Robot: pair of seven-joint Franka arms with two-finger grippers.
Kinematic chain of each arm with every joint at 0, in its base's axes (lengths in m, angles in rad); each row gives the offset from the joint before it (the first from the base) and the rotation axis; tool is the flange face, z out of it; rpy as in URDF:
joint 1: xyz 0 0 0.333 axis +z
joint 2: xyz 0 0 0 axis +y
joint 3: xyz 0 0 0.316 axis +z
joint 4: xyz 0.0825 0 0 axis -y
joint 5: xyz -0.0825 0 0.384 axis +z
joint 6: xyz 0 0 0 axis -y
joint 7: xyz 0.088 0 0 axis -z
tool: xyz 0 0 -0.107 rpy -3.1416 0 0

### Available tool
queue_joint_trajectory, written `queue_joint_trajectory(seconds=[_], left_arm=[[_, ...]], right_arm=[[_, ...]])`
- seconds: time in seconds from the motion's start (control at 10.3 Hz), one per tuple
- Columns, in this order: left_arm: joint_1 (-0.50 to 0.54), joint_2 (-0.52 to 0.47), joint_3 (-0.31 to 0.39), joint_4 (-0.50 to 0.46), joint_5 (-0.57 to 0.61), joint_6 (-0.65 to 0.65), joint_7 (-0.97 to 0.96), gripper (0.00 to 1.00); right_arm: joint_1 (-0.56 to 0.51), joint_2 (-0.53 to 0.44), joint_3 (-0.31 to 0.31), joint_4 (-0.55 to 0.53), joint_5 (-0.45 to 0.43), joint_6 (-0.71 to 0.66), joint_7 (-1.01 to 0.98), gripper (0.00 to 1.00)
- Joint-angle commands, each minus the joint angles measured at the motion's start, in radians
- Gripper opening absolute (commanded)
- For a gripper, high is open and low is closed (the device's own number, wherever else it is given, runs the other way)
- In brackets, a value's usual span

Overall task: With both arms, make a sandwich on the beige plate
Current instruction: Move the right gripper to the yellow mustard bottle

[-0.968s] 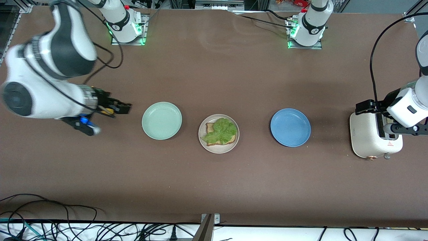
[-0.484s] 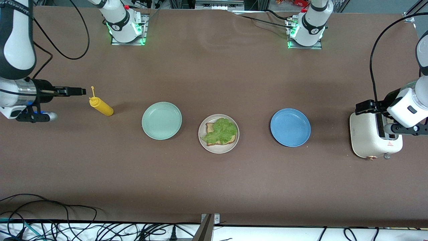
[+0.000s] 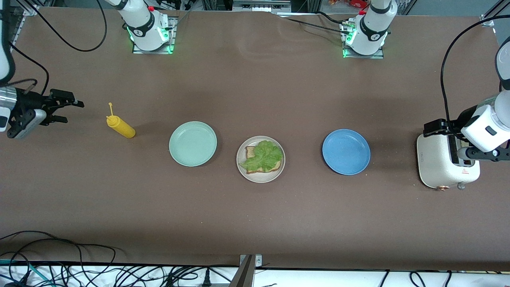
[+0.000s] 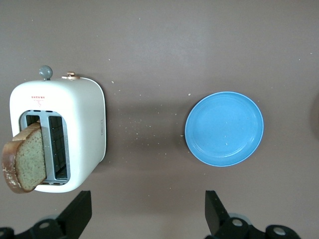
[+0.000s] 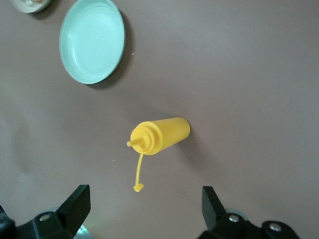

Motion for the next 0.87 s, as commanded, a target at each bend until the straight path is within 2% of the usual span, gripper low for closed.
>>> queue_joint_trajectory(seconds=[0.0,0.29,0.48,0.77], left_arm=[[0.001,-0.007,-0.006,-0.004,0.031,-0.004,-0.007,1.00],[0.001,-0.009,-0.006,-0.005,0.031,-0.006,-0.008,1.00],[0.001,-0.007,-0.006,-0.005,0.031,-0.006,-0.007,1.00],[0.001,-0.007,-0.006,-0.005,0.031,-0.006,-0.007,1.00]], right_arm=[[-0.008,-0.032,-0.047,-0.120,0.135,0.038,-0.351,0.99],[-0.055,-0.012,-0.047,-0.209,0.267,0.064,-0.752,0.99],[-0.097,0.032,-0.047,-0.252,0.347,0.064,-0.957,0.99],[-0.131,0.142,-0.045,-0.258,0.481,0.049,-1.221,0.99]])
